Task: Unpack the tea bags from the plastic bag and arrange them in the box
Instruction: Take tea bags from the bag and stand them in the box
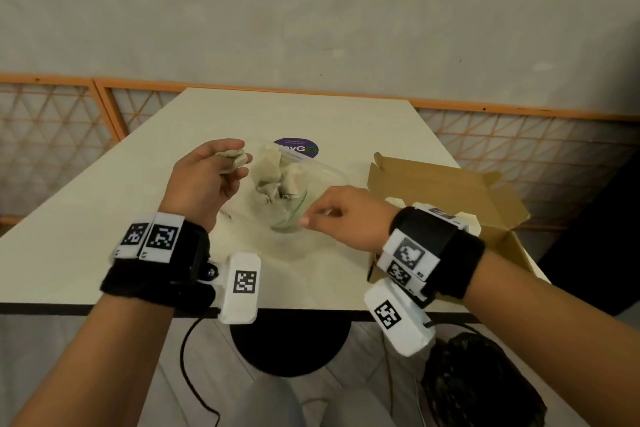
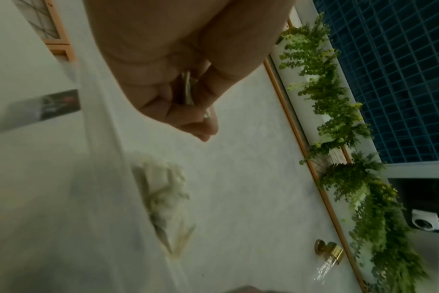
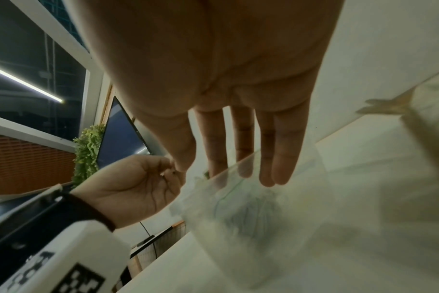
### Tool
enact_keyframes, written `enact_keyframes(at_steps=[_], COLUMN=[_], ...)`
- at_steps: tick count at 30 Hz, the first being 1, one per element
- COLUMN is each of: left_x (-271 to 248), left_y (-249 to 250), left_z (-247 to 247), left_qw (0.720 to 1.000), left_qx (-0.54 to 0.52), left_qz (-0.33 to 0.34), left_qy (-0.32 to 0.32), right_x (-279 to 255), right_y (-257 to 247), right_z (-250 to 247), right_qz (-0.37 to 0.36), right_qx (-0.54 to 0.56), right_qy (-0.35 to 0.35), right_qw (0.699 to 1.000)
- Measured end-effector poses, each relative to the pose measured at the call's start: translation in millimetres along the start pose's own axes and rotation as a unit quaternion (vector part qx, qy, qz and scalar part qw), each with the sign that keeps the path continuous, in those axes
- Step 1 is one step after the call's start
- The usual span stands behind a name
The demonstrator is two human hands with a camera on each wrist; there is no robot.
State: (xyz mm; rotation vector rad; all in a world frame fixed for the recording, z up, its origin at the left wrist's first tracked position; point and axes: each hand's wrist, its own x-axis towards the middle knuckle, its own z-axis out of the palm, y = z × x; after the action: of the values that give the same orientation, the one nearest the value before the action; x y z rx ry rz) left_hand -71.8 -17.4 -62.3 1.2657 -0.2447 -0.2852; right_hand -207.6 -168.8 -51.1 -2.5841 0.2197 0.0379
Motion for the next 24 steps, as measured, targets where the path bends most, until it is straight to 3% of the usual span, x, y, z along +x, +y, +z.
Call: enact_keyframes(at_steps=[10,17,19,22,24], left_x=[-11,-19,-22,-26,-27], left_y=[-23,-18,-18,-24,-27], left_z=[17,21,20,17,16], left_qw=[0.991,0.973,0.973,0.96,0.944], left_qx=[0.128,0.213,0.217,0.267,0.304], left_qz=[0.024,0.088,0.075,0.071,0.078], left_qy=[0.001,0.003,-0.008,-0.056,-0.1], right_x=[-21,-27,-24,-14,-8], right_y=[36,39,36,25,15], right_z=[-15,0,-1,3,11], right_qz=[0.063,0.044,0.026,-0.004,0.003], right_qx=[0.009,-0.033,-0.039,0.037,0.115], right_qy=[0.041,0.086,0.143,0.225,0.206], right_qw=[0.997,0.995,0.989,0.974,0.972])
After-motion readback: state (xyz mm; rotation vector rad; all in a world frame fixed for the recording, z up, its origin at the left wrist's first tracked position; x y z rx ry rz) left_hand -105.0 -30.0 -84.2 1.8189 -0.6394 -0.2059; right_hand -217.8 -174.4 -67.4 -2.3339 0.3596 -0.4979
